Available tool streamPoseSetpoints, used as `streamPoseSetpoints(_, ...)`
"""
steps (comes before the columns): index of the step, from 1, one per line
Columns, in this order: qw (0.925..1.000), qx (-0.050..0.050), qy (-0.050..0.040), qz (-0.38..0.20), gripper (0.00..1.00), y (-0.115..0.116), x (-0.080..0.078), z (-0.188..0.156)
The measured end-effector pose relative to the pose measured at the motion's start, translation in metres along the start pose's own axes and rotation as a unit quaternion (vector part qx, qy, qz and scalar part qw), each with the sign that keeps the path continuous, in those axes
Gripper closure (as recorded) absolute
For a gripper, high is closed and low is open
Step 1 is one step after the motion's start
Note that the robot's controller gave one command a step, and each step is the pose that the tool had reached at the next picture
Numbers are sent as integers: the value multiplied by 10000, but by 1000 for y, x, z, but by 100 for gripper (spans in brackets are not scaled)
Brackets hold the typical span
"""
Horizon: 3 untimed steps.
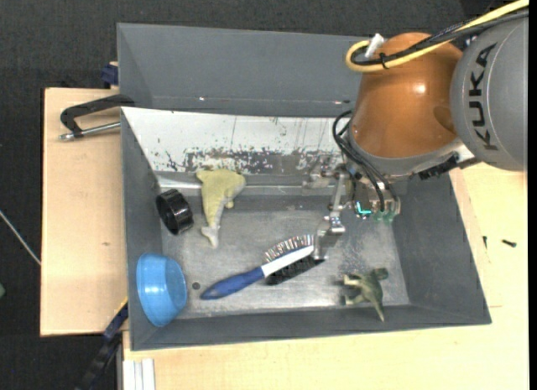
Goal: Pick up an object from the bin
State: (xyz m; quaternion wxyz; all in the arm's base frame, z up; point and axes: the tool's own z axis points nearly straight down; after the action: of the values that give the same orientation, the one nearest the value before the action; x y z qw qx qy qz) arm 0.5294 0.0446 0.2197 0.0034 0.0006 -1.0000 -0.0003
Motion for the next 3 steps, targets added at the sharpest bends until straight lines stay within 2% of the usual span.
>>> streamPoseSetpoints(1, 9918, -4, -68, -1274, 0, 22, 17, 149)
streamPoseSetpoints(2, 9909, 2, -78, -1347, 0, 19, 18, 117)
streamPoseSetpoints(3, 9953, 1, -48, -967, 0, 10, 26, 106)
